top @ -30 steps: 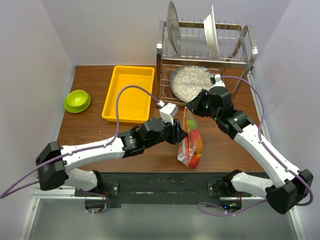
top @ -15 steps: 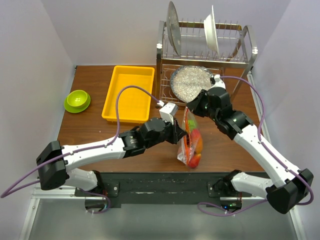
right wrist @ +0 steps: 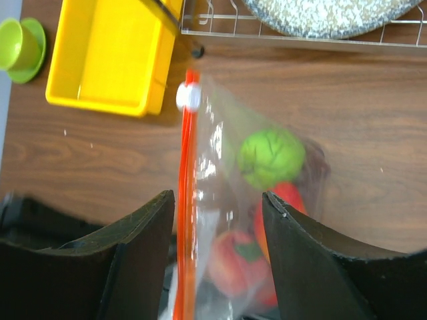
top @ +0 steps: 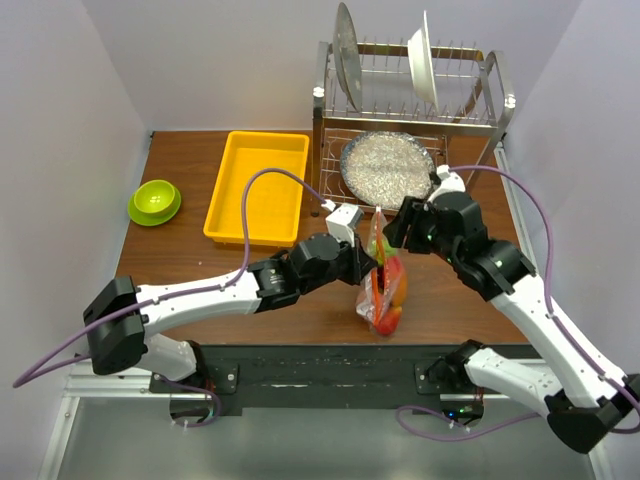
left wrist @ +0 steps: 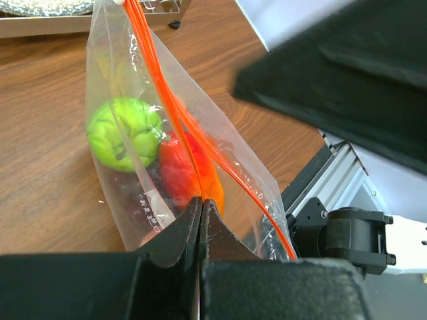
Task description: Open the zip-top bag and remove the fake food
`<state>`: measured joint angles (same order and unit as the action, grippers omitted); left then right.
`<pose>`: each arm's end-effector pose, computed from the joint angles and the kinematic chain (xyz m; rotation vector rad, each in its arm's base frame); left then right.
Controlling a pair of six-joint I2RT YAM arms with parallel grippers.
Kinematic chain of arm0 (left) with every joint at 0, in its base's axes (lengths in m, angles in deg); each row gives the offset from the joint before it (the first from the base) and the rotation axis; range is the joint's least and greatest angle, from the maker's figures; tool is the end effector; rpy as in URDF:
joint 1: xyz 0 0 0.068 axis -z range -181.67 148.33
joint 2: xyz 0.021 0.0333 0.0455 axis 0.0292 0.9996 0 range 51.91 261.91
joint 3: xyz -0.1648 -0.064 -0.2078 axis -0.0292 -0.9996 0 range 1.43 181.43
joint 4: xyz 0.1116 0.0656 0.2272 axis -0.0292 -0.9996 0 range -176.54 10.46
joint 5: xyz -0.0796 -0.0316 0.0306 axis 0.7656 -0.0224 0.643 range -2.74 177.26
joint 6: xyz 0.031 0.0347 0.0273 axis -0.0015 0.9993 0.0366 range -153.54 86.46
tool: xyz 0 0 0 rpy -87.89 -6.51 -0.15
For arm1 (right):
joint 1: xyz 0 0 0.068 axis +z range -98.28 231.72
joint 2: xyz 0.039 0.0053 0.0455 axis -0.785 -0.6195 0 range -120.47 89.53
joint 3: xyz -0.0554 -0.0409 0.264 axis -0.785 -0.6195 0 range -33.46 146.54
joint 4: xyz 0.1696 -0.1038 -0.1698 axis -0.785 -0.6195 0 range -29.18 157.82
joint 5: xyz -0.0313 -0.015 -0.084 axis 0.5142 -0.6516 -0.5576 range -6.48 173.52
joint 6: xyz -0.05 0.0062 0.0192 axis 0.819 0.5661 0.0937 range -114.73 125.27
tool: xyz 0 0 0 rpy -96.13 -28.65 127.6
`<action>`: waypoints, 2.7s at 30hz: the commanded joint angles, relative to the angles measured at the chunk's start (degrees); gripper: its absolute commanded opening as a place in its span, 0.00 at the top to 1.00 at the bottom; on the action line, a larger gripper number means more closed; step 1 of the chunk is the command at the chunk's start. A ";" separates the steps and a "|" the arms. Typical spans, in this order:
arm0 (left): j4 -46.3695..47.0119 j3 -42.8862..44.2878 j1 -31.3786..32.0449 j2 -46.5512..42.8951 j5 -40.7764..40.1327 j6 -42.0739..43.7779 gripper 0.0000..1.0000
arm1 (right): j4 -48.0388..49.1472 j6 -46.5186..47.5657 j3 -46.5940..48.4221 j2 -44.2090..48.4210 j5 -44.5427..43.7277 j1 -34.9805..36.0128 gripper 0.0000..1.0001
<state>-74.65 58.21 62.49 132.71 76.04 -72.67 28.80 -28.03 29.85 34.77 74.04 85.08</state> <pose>0.1497 -0.2930 0.2935 0.3015 2.0146 -1.0100 0.1661 0.1024 0.3696 0.1003 2.1364 0.5234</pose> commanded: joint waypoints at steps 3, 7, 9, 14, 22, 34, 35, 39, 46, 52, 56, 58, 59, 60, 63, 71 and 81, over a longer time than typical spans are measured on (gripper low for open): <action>1.27 3.17 0.17 0.94 -1.70 1.43 1.00 | -8.08 4.82 1.20 3.34 0.95 1.88 0.39; 1.09 3.69 0.17 1.65 -1.70 1.25 1.00 | -9.40 6.14 1.82 3.00 0.69 4.16 0.35; 1.18 3.70 0.17 1.74 -1.70 1.08 1.00 | -9.66 6.49 1.91 2.03 -0.10 5.74 0.34; 0.83 3.52 0.17 1.56 -2.31 0.81 1.00 | -10.02 6.67 1.38 0.80 -3.44 8.03 0.34; -2.86 2.03 0.09 -0.81 -5.64 0.73 1.00 | -10.20 5.26 2.25 0.18 -10.29 8.38 0.78; -12.79 -13.07 -2.89 -13.63 -11.01 -0.68 1.00 | 1.49 -1.40 3.23 -6.93 -9.42 16.28 1.00; -13.40 -14.05 -3.16 -14.34 -11.10 -1.11 1.00 | 2.37 -2.03 3.14 -8.59 -10.90 18.99 1.00; -15.60 -20.19 -4.04 -19.43 -11.54 -3.05 1.00 | 6.32 -4.84 2.96 -14.04 -15.04 24.90 1.00; -21.49 -24.52 -5.62 -29.02 -13.03 -5.95 0.80 | 12.04 -6.16 2.35 -21.78 -16.19 27.02 1.00; -19.75 -21.18 -5.63 -33.25 -10.75 -5.34 0.76 | 13.18 -6.95 2.87 -24.16 -16.19 28.16 1.00; -14.21 -20.12 -5.63 -29.30 -7.42 -5.51 0.84 | 13.01 -7.31 2.87 -24.16 -17.24 29.04 1.00; -10.54 -19.95 -5.63 -25.96 -5.92 -6.56 0.87 | 12.66 -7.57 3.22 -24.08 -17.68 29.21 1.00; -8.86 -20.21 -5.63 -24.91 -5.39 -6.83 0.87 | 12.66 -7.66 3.31 -23.90 -18.03 29.30 1.00; -6.93 -21.34 -5.71 -22.89 -4.78 -7.27 0.88 | 12.66 -7.83 3.23 -23.90 -18.03 29.48 1.00; 1.34 -23.28 -6.85 -17.89 -1.80 -8.67 0.89 | 12.22 -8.36 3.22 -23.64 -18.56 29.74 1.00; 16.37 -32.42 -8.97 -9.61 3.40 -10.17 0.89 | 10.20 -7.40 2.44 -19.86 -20.15 29.92 0.98; 24.11 -36.20 -8.97 -8.11 8.32 -7.80 0.73 | 1.51 -7.74 -1.07 -9.15 -24.53 29.83 0.71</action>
<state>-58.63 23.13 53.79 125.03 81.70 -81.30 36.06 -34.19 31.58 20.41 55.51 114.72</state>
